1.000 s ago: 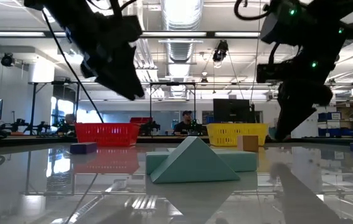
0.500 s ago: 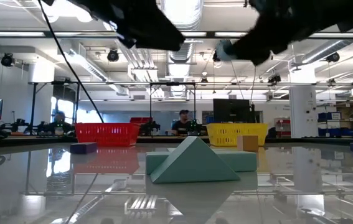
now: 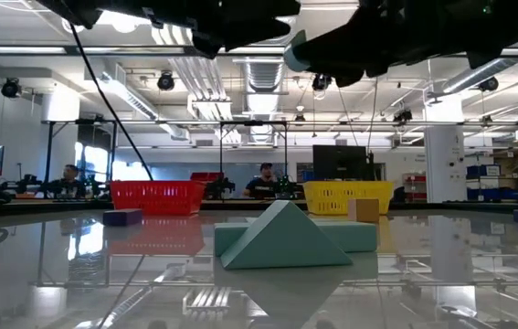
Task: Sort & place blocks by color
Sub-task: Put the light blue block into the red bin
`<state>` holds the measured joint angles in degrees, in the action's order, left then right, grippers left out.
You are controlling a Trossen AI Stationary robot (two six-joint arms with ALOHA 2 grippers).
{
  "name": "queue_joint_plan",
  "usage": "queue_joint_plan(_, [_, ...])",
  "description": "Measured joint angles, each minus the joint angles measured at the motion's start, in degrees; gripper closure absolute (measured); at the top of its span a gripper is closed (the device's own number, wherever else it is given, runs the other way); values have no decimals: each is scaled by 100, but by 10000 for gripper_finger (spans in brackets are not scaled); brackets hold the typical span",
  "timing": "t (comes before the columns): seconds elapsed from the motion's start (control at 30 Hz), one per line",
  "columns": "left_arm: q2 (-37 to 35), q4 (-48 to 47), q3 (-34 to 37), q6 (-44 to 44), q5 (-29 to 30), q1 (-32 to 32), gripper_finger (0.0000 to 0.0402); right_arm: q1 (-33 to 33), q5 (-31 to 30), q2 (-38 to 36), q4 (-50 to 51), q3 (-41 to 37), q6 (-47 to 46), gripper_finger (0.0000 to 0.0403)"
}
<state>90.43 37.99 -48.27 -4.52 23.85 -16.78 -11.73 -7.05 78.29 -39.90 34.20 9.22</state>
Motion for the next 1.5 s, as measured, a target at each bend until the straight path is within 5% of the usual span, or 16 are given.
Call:
queue_joint_plan(0.47, [592, 615, -7, -267, 190, 49, 187, 0, 7, 205, 19, 181, -18, 287])
queue_joint_plan(0.77, [616, 683, -2, -358, 212, 55, 286, 4, 4, 211, -53, 179, -57, 287])
queue_joint_plan(0.97, [616, 680, 0, -343, 215, 58, 286, 4, 2, 215, -67, 179, -68, 286])
queue_joint_plan(1.5, [465, 266, 4, 171, 336, 79, 286, 6, -591, -121, 639, 211, -297, 154])
